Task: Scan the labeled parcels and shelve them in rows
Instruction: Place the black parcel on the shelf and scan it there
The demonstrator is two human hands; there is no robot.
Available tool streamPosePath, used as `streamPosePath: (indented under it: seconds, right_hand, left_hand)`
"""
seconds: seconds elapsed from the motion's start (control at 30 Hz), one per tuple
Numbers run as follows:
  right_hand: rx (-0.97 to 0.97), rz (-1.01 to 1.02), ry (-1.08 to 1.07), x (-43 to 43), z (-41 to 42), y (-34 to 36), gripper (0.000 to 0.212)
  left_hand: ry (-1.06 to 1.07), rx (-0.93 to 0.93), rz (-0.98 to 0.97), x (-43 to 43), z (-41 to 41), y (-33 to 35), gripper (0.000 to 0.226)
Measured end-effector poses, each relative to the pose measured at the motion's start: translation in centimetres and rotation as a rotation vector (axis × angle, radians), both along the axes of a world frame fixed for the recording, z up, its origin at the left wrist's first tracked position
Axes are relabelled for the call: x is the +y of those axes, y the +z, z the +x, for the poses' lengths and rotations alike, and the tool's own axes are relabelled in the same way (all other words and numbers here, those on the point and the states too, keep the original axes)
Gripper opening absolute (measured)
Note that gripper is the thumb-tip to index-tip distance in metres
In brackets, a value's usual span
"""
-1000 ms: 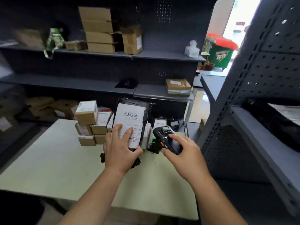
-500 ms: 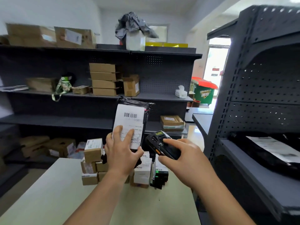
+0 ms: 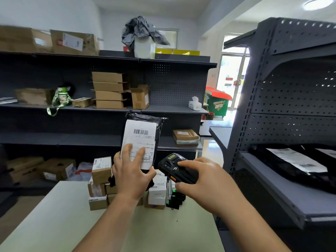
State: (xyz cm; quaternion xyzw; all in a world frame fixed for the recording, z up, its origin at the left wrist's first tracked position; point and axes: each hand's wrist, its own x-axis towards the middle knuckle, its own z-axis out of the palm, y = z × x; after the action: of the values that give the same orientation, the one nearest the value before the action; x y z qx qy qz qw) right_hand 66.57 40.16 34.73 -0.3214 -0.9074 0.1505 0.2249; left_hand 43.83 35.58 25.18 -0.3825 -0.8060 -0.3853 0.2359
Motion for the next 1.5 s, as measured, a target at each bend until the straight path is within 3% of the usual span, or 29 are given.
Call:
streamPosePath:
  seconds: [0.3, 0.7, 0.9, 1.17, 1.5]
  right_hand:
    - [0.036, -0.029, -0.059, -1.3, 1.7, -1.2, 0.057]
    - [-0.025, -0.042, 0.061, -3.3, 9.4, -0.4, 0.058]
    - [0.170, -0.060, 0.075, -2.4, 12.2, -1.9, 0.056]
    - [0.519, 0.062, -0.287, 0.2, 21.3, -1.5, 0.055]
    - [0.617, 0.267, -0.764, 0.7, 42.4, -2.3, 0.054]
  left_hand:
    - [-0.046, -0.055, 0.043, -1.7, 2.4, -0.2, 0.062]
    - [0.074, 0.049, -0.022, -5.4, 9.7, -0.5, 0.062]
    - [0.018, -0.045, 0.054, -7.7, 13.9, 0.8, 0.060]
    - [-0.395, -0.060, 0.212, -3.0, 22.0, 7.2, 0.059]
    - [-0.988, -0.091, 0.180, 7.1, 43.5, 8.3, 0.060]
